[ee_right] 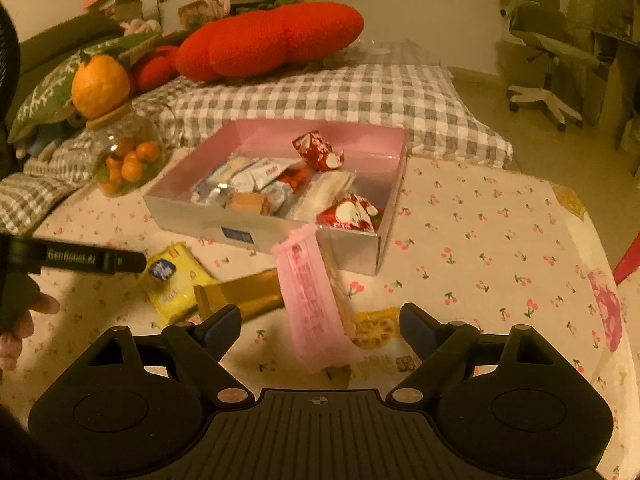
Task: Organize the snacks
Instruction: 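Withdraw both tools from the box toward the remaining snacks, then grasp the yellow biscuit packet with the left tool while the right tool grasps the pink bar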
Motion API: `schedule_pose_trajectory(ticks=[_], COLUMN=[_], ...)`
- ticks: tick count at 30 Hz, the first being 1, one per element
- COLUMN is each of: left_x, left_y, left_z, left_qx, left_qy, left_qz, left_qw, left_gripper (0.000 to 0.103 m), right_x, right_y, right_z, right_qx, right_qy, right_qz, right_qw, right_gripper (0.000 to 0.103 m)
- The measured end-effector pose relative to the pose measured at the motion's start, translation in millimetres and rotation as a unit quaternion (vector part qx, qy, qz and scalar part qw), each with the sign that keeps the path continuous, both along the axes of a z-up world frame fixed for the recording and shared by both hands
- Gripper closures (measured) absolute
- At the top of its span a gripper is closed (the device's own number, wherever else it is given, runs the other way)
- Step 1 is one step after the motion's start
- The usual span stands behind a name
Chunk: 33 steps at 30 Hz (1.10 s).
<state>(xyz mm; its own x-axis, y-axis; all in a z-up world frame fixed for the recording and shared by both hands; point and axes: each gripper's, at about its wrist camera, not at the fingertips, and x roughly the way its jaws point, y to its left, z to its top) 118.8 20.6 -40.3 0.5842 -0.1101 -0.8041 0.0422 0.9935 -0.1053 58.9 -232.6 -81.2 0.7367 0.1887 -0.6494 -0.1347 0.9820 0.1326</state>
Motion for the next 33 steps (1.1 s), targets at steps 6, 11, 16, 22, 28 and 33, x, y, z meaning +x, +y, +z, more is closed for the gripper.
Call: schedule_pose_trajectory(ticks=[6, 11, 16, 22, 28, 33], left_x=[13, 18, 20, 10, -4, -12], left_y=[-16, -31, -39, -44, -37, -17], left_z=[-9, -12, -16, -18, -17, -19], left_qx=[-0.028, -0.017, -0.001, 0.021, 0.039, 0.05], left_qy=[0.026, 0.018, 0.022, 0.023, 0.033, 0.029], left_qz=[0.06, 0.077, 0.08, 0.046, -0.024, -0.051], left_qw=[0.9975, 0.9967, 0.9965, 0.9984, 0.9984, 0.997], left_gripper=[0.002, 0.002, 0.001, 0.001, 0.001, 0.002], right_x=[2, 4, 5, 9, 15, 17], right_y=[0, 0, 0, 0, -2, -4], right_z=[-4, -6, -9, -14, -14, -15], right_qx=[-0.003, -0.005, -0.007, -0.018, -0.027, -0.032], right_qy=[0.005, 0.008, 0.011, 0.017, 0.016, 0.015], right_qz=[-0.002, -0.001, -0.001, -0.003, -0.011, -0.017], right_qw=[1.0, 1.0, 1.0, 1.0, 0.999, 0.999], right_gripper=[0.015, 0.015, 0.015, 0.015, 0.015, 0.015])
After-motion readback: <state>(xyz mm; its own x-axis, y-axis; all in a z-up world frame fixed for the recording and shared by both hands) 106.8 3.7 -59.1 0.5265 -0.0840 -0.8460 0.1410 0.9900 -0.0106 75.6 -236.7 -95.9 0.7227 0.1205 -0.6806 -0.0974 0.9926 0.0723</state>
